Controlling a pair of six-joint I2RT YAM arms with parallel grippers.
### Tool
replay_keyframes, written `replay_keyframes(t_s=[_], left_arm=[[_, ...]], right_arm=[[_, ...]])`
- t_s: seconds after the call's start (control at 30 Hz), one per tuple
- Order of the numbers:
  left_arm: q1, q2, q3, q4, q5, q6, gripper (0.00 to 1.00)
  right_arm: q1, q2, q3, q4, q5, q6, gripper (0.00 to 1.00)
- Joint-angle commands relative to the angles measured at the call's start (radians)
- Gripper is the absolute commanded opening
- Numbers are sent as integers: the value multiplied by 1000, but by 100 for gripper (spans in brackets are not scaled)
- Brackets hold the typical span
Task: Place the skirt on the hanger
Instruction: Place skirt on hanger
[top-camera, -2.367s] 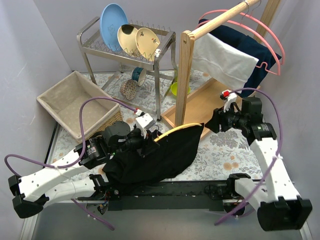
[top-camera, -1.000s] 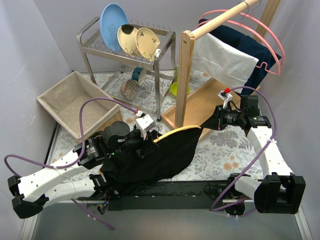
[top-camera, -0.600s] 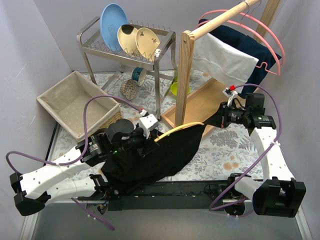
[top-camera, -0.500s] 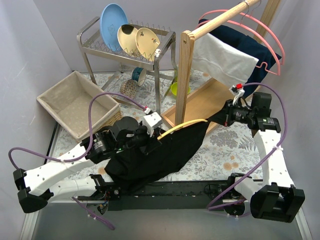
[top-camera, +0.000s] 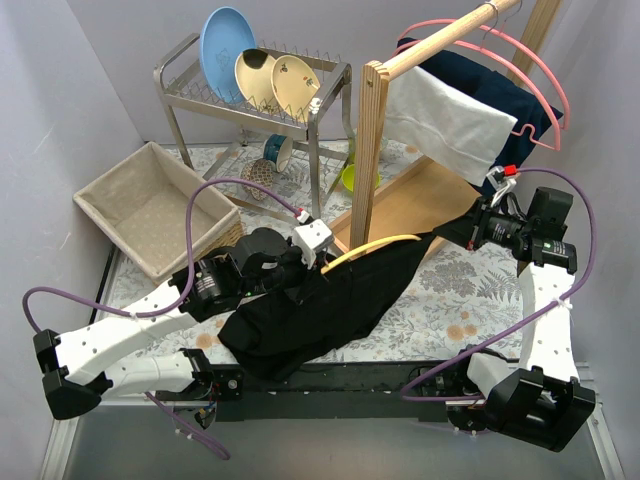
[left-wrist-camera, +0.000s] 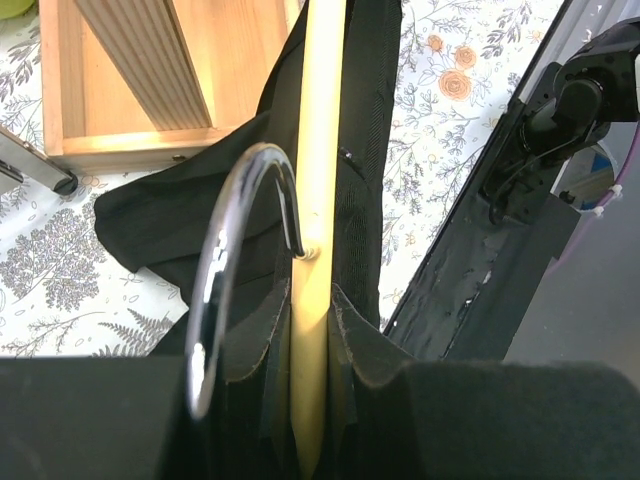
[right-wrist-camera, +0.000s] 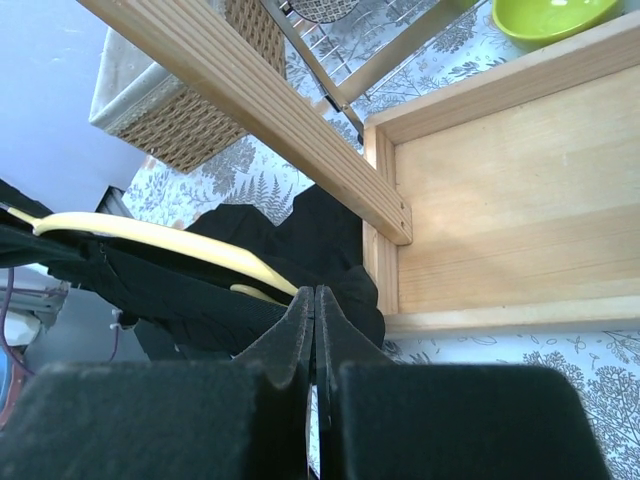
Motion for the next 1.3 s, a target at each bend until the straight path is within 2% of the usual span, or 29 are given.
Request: replay_keyframes(t_s=[0.0,0.1,0.2,0.3,0.43,0.53,0.67,0.77,0.87,0.93,0.97,1.0,1.07,1.1,1.27], left_arm=[[8,35,21,-238,-37,27,0],[8,77,35,-255,-20,44,0],[8,118,50,-247,55,60,0],[8,150,82,-239,86,70,0],[8,141,117,-204,123,87,0],[8,155,142,-210,135,97,0],[8,212,142,-244,141,97,0],[8,207,137,-218,134,95,0],[8,169,157,-204,135,95,0],[8,140,173,-210,167,109,0],[8,126,174,-206,178,113,0],[8,90,176,-205,199,123,0],[8,62,182,-201,247,139,0],[8,54,188,-204,264,146,0],[8,101,231,-218,338,146,0]], right_arm=[[-40,-37,103,122,-13,-2,1],[-40,-54,131,166,-19,37,1],[-19,-59,150,232,-60,100,1],[92,-56,175,172,-19,50,1],[327,-67,174,129,105,-10,1],[417,-54,189,57,131,-87,1],[433,-100,244,73,180,-116,1],[434,-99,295,39,147,-122,1],[434,-103,301,-70,191,-282,1],[434,-93,316,-192,182,-452,25],[434,-84,318,-336,165,-674,35],[434,-56,313,-434,153,-788,48],[434,-33,286,-608,128,-1078,55],[434,-31,267,-642,116,-1163,67],[495,-57,247,-590,50,-1188,70]])
